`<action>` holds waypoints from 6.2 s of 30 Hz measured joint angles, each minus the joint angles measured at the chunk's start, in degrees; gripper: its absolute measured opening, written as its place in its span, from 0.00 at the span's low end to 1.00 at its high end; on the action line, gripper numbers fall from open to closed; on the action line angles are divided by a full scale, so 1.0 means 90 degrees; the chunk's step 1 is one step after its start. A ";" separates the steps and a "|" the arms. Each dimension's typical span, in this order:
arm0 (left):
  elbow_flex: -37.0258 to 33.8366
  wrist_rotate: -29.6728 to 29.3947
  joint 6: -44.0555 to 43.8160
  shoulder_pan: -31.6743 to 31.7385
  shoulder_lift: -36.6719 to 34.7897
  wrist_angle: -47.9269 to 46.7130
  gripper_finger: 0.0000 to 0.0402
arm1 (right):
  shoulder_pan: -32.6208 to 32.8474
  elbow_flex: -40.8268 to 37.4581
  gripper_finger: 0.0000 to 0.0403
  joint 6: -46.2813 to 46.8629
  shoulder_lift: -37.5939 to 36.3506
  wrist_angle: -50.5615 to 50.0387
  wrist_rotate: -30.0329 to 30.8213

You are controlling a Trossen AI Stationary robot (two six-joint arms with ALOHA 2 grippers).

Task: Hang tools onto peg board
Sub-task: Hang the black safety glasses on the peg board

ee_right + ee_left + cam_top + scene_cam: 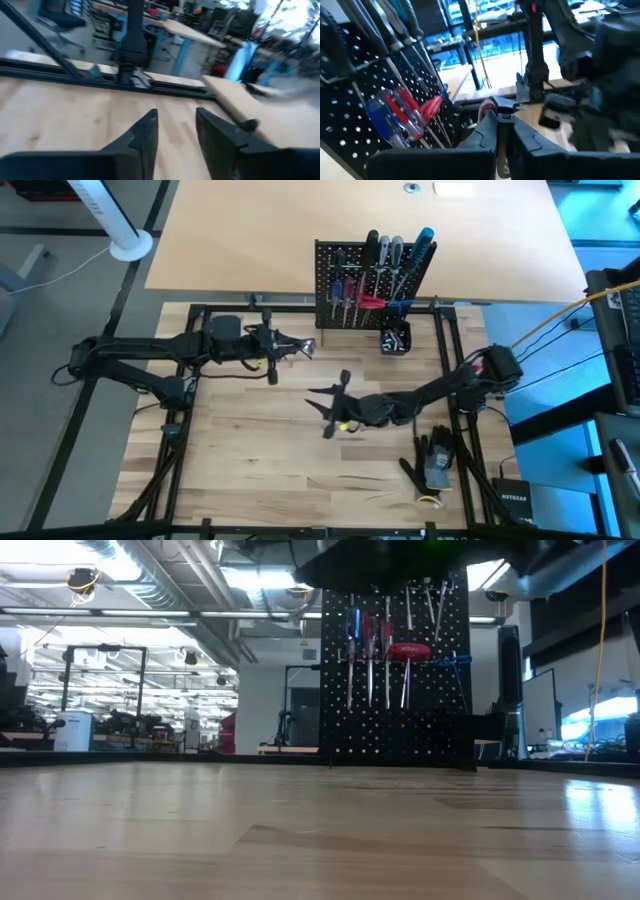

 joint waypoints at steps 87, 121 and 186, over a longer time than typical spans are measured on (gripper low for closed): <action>-0.0589 0.3810 0.0837 -0.0934 0.0566 0.0952 0.01 | -0.0374 -0.0318 0.33 0.0773 -0.0257 0.0222 -0.3822; -0.0584 0.2348 0.0198 -0.0822 -0.0022 -0.0153 0.29 | -0.0372 -0.0172 0.08 0.0483 -0.0262 0.0007 -0.4049; -0.1869 0.0970 -0.0449 -0.1526 0.0467 0.2103 0.33 | -0.0302 0.0202 0.09 0.0571 -0.0383 0.0579 -0.4386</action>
